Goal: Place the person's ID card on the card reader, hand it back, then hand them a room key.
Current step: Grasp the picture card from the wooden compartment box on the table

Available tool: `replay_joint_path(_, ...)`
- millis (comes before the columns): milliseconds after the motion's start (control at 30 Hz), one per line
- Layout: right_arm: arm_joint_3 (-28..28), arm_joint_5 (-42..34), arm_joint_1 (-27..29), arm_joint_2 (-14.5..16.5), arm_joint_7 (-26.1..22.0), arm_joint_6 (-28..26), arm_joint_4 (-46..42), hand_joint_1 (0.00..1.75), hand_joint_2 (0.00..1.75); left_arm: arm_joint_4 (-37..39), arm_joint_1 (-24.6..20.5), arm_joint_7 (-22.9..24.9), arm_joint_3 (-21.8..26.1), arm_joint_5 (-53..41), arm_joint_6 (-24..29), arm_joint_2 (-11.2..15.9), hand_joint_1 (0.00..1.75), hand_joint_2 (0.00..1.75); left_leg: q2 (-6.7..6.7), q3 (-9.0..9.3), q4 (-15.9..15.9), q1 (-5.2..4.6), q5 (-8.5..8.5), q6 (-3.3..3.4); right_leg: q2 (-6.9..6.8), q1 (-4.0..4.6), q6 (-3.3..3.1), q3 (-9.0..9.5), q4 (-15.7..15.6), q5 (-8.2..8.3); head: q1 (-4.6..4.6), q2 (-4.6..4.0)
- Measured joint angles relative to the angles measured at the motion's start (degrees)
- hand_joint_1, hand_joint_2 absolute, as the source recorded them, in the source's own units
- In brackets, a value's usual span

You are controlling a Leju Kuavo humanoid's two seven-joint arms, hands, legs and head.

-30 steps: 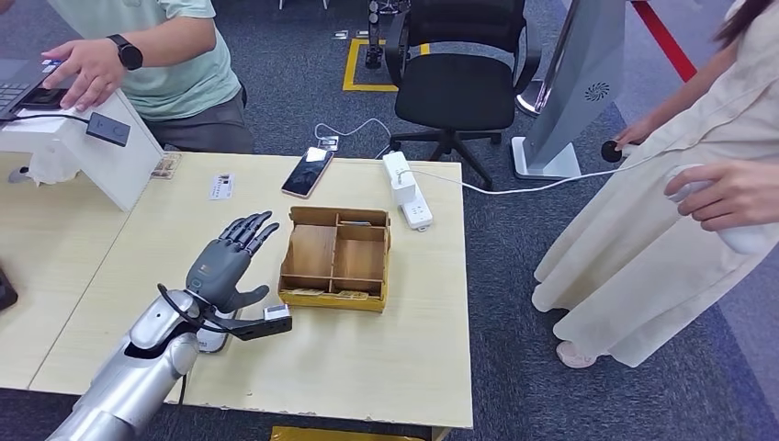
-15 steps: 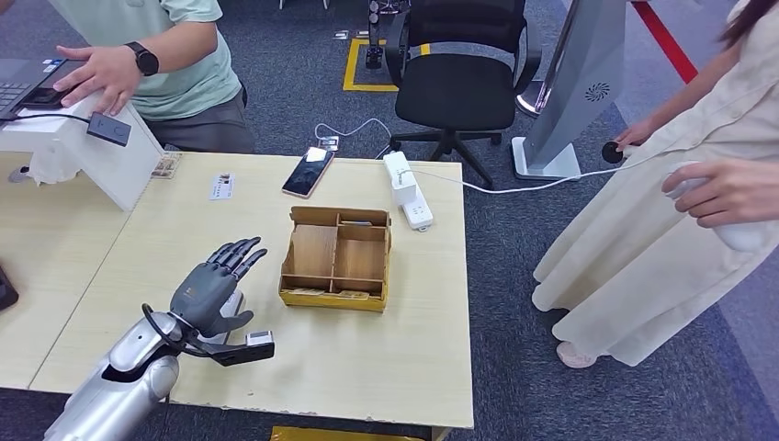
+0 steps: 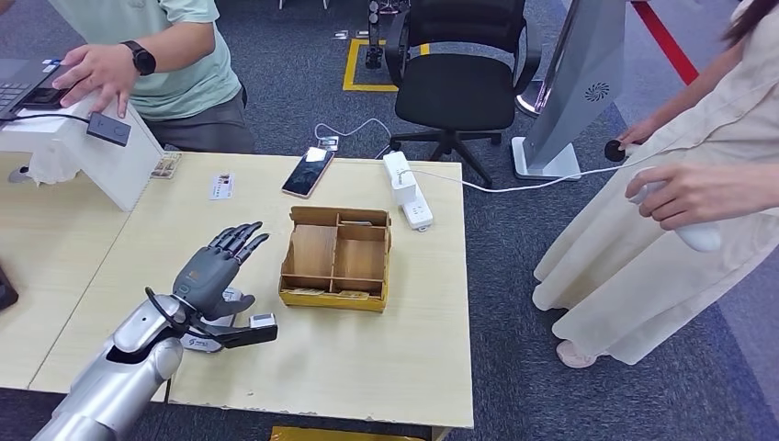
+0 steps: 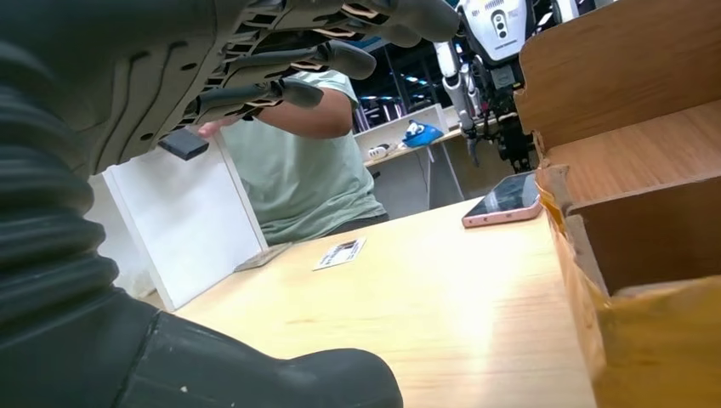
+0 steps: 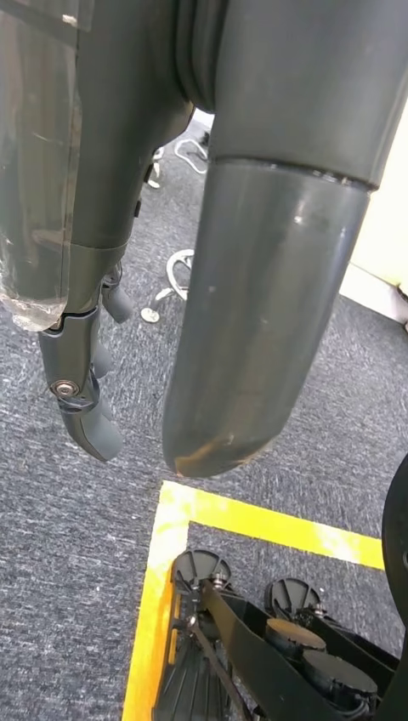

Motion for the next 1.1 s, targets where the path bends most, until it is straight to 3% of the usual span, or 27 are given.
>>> replay_joint_path(467,0.53,0.08,-0.17,0.0,0.0,0.24,0.04,0.0,0.0,6.84,-4.25,0.21,0.0,-1.2,1.49,-1.57,0.0,1.75,0.02,-0.01,0.0,0.0,0.0,0.0,0.02,0.0,0.0,-0.01,0.0,0.0,0.0,-0.01)
replay_joint_path(1100,0.53,-1.01,0.02,0.0,0.13,-0.04,0.16,0.0,0.0,5.83,-0.75,1.09,0.27,-0.31,3.55,-0.68,0.0,1.75,0.0,-0.03,0.0,0.0,0.0,0.0,0.01,0.0,0.0,-0.01,0.0,-0.01,-0.01,-0.01)
